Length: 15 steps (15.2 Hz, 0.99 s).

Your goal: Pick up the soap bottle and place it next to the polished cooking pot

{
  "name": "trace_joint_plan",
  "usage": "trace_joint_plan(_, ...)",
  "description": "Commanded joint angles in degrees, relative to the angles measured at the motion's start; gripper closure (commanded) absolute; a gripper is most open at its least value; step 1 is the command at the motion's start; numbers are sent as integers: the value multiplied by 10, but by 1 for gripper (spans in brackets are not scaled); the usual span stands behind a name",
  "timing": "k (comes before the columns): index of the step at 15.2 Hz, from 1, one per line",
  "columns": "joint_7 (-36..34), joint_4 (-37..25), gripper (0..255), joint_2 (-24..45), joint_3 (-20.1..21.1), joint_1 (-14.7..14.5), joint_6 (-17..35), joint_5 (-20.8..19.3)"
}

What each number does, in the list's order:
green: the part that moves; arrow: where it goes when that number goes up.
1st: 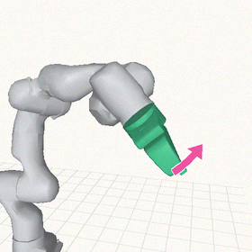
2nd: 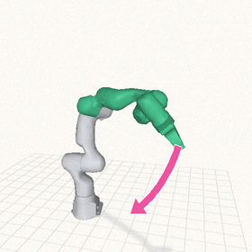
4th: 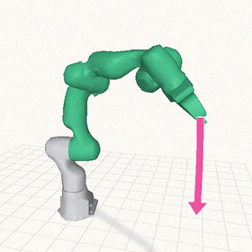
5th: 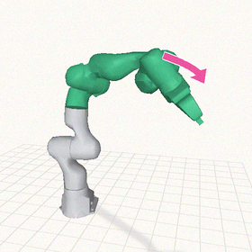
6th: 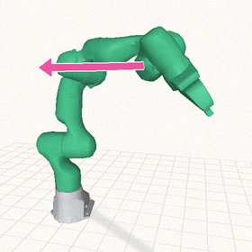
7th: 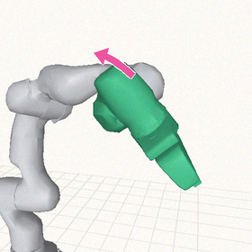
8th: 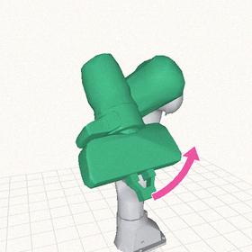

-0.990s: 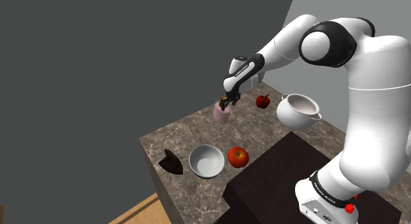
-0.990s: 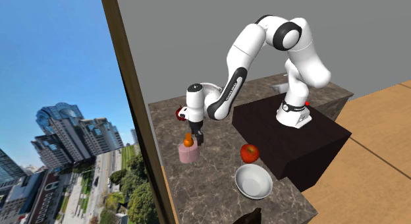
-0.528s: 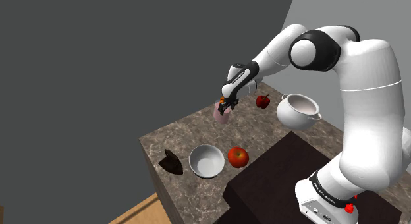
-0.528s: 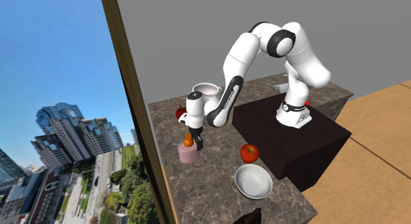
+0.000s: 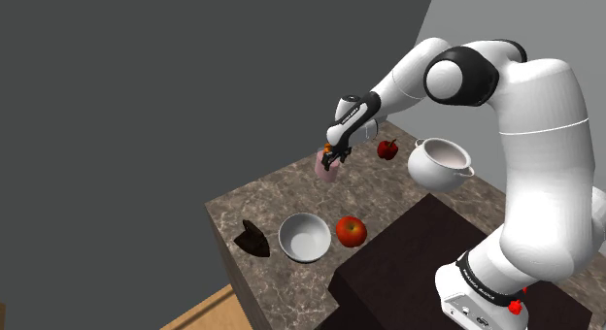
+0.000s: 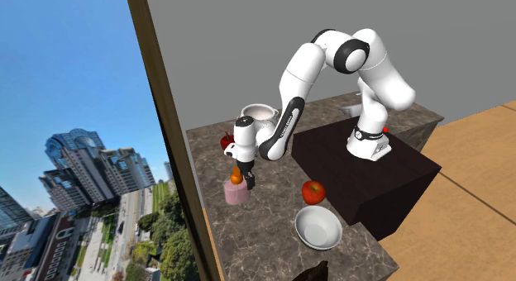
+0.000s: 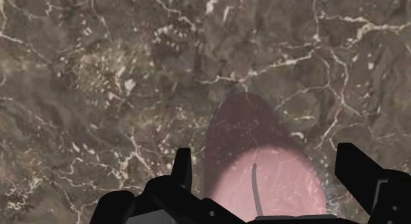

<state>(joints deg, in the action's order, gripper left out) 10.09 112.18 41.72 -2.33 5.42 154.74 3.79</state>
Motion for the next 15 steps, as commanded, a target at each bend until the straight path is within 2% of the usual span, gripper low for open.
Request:
trace_joint_plan(1,0,0,255,0,0,0,0,0)
trace_joint_plan(10,0,0,255,0,0,0,0,0)
trace_joint_plan(15,-1,13,255,-36,-3,-2,-22,-2)
